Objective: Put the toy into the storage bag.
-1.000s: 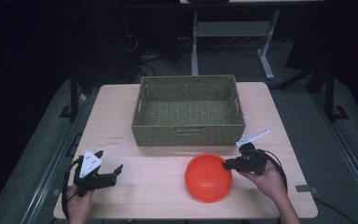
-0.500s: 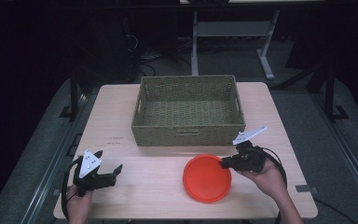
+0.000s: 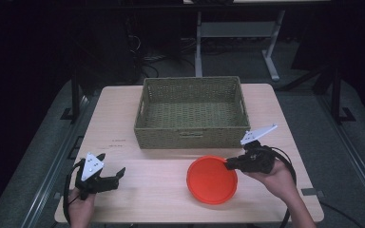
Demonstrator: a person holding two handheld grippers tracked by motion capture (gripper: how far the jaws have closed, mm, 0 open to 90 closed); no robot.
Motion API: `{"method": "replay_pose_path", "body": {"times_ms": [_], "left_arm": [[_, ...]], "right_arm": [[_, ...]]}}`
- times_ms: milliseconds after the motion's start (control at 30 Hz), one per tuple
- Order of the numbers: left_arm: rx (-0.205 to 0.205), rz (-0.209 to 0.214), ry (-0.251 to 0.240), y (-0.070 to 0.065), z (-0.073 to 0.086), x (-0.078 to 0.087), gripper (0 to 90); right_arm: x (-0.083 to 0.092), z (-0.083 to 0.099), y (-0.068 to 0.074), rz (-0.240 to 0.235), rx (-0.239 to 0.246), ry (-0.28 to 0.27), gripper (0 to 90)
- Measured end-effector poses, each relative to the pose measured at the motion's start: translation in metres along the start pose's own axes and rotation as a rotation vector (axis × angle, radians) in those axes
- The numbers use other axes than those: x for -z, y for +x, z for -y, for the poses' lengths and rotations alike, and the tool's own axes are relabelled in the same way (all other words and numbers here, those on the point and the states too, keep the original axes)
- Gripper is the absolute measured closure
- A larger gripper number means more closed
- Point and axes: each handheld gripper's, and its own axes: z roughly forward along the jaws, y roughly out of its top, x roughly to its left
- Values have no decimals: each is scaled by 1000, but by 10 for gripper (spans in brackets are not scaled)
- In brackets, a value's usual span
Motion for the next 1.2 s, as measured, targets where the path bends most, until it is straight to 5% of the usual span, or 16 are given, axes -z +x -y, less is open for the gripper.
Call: {"method": "replay_pose_path", "body": {"times_ms": [1200], "left_arm": [[-1,-3,0,2,0,0,128]], "right_arm": [[32,-51,2,36,39,-12,822]]}}
